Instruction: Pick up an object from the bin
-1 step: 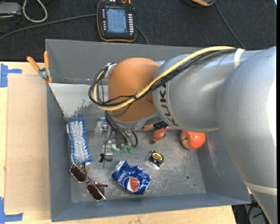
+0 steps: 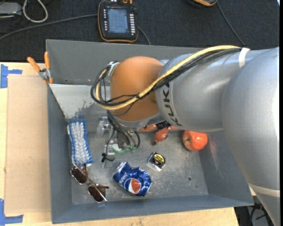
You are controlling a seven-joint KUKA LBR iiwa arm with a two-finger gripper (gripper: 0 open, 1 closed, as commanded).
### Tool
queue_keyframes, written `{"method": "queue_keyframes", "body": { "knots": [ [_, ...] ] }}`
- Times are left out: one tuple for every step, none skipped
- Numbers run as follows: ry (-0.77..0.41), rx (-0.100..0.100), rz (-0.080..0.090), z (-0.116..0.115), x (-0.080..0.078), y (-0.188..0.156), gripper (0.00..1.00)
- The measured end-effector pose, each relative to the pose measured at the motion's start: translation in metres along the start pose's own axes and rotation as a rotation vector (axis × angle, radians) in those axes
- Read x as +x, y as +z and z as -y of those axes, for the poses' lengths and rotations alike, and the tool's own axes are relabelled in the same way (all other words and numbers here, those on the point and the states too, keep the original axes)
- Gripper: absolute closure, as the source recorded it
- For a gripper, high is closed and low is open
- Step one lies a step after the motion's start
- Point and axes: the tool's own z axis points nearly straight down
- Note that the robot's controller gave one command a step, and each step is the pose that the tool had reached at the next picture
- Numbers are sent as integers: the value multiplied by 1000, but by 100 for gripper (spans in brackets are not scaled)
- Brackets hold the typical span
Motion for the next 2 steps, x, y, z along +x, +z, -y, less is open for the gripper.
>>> {"method": "queue_keyframes", "body": {
  "knots": [
    [-82, 1, -6, 73, 27, -44, 0],
    [-208, -3, -1, 63, 52, -93, 0]
  ]
}}
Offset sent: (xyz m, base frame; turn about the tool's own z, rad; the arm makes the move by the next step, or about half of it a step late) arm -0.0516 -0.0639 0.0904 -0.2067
